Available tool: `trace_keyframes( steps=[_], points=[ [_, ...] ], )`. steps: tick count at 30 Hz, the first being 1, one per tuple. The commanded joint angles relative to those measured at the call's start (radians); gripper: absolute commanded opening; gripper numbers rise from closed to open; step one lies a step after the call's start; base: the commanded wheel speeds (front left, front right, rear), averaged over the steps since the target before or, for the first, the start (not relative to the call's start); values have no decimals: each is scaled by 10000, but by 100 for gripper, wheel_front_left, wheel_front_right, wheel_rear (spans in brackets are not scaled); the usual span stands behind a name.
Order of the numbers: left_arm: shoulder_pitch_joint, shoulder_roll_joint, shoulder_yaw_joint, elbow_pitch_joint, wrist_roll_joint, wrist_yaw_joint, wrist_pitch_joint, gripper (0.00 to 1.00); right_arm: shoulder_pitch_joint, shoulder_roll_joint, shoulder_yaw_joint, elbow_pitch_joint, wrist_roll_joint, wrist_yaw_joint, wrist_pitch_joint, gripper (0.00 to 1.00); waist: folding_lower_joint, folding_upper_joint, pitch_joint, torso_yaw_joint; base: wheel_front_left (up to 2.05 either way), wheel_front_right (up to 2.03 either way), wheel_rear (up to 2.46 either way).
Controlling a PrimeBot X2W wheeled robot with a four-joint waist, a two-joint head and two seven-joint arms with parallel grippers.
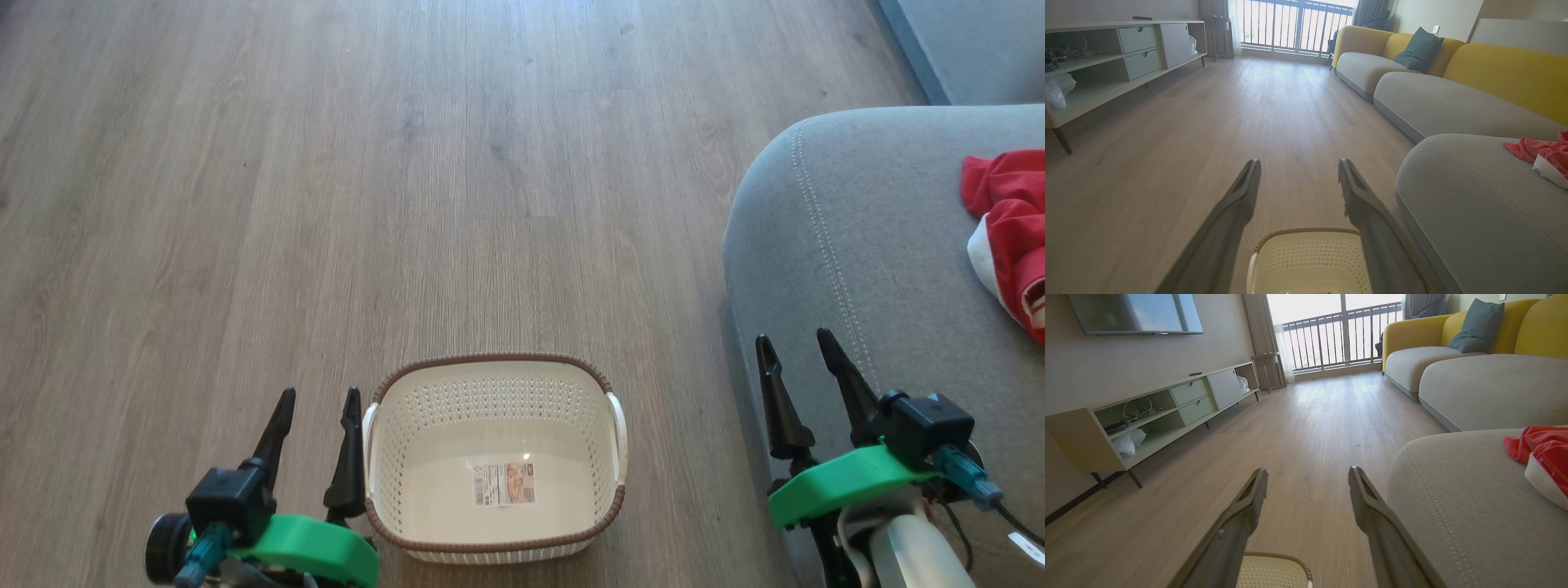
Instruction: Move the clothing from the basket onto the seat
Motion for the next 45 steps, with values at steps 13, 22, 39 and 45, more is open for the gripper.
trace_keyframes(
  steps=[13, 22, 39, 45],
  points=[
    [52, 0, -26, 394, -377, -92, 27, 0, 49, 3, 31, 297, 140, 0, 22, 0, 0, -1, 22, 13, 0, 0, 0],
    [-92, 62, 110, 487, -1443, -199, 247, 0, 0, -38, -48, 288, 1196, 0, 258, 0, 0, -1, 27, 3, 0, 0, 0],
    [-414, 154, 397, 762, -3608, -469, 707, 0, -101, -92, -224, 269, 3346, -1, 752, 0, 0, -1, 36, -16, 0, 0, 0],
    [-507, 175, 499, 818, -4284, -551, 859, 0, -131, -103, -288, 260, 4019, -1, 914, 0, 0, -1, 40, -22, 0, 0, 0]
  ],
)
